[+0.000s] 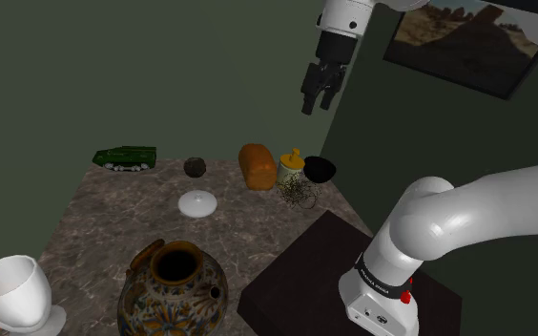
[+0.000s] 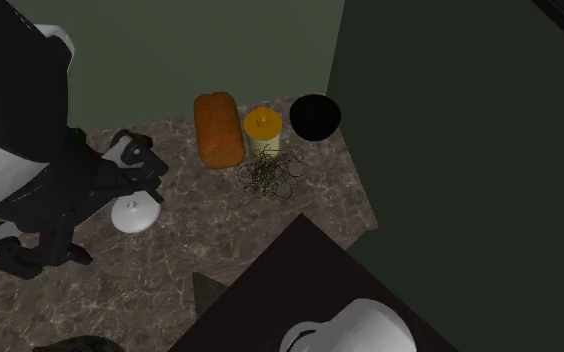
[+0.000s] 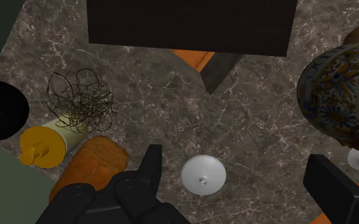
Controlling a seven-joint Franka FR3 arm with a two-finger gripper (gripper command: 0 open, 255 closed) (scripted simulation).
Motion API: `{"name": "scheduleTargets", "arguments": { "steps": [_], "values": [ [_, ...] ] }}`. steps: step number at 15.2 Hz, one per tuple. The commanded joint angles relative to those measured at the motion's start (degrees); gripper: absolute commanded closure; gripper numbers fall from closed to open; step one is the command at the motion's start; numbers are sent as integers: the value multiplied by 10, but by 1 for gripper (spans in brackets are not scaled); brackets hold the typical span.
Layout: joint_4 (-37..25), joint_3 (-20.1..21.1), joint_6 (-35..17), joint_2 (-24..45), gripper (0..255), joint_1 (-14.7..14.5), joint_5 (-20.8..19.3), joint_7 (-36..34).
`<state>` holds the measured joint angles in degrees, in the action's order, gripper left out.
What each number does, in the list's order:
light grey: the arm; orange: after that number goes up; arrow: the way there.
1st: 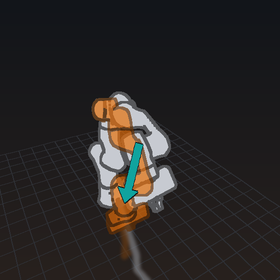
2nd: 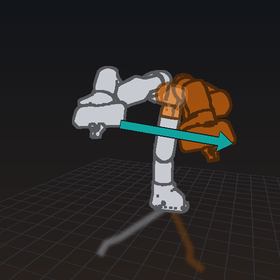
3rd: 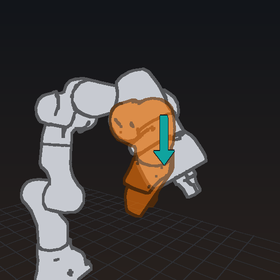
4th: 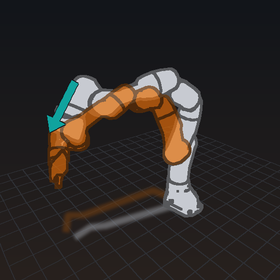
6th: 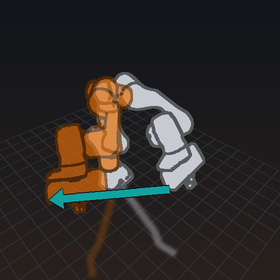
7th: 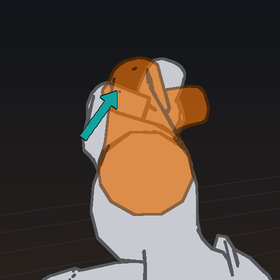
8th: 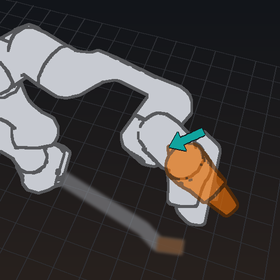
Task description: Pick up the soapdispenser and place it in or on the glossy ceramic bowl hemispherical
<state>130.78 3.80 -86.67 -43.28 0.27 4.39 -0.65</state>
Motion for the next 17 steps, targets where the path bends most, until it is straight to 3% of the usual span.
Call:
{"name": "scheduleTargets", "arguments": {
  "steps": [1,9,17],
  "values": [
    [0,0,0,0,0,0,0,0],
    [48,-73,-105,61,0,28,-45,88],
    [48,-145,-212,168,0,52,-72,174]
  ]
}}
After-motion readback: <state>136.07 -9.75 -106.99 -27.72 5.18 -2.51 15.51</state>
